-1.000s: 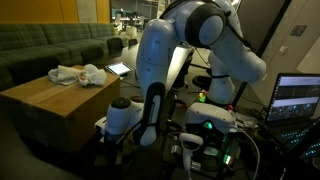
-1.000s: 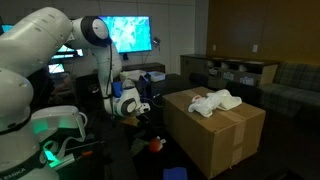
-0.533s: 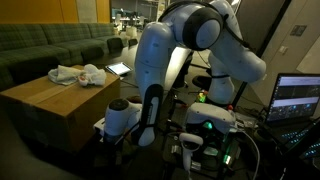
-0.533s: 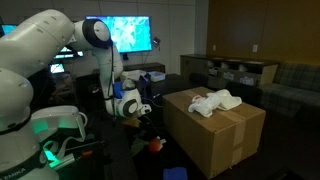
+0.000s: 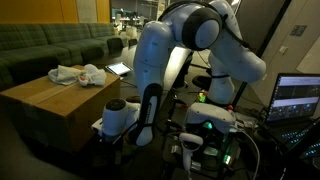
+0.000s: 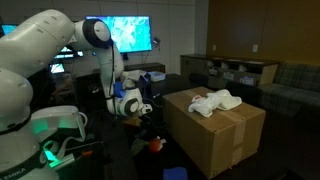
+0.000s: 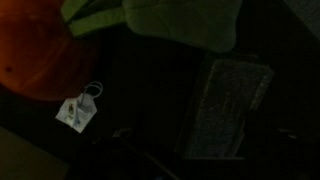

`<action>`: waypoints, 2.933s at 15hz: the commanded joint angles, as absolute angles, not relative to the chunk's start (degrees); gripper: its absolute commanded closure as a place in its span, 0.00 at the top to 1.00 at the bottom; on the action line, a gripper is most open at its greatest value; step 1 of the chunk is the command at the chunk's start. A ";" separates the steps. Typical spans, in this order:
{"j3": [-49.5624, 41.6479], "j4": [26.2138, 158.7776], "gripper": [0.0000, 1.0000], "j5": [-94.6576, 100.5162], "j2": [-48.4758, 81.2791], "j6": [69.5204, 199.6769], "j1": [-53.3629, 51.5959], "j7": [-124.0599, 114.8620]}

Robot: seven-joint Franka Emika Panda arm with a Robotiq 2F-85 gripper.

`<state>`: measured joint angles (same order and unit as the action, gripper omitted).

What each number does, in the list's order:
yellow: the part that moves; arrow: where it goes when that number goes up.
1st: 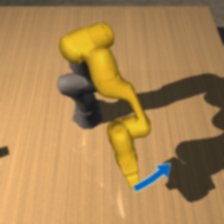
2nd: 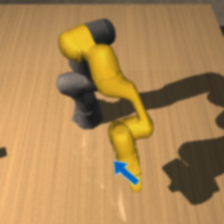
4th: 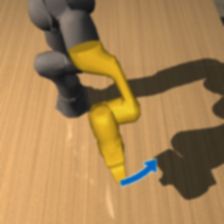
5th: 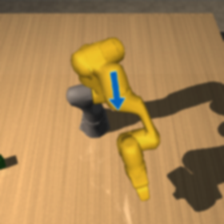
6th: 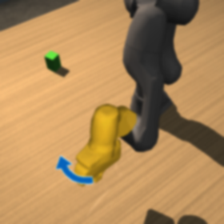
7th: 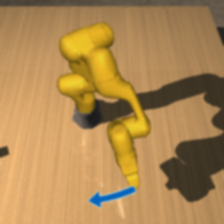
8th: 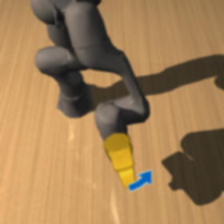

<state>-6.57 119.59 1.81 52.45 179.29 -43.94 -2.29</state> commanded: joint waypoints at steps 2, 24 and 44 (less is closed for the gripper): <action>-6.63 117.71 1.00 3.23 52.99 178.36 -42.85 -2.30; -6.61 119.69 1.00 3.20 51.28 179.65 -43.97 -2.85; -5.46 117.54 1.00 3.27 53.30 177.84 -42.39 -2.40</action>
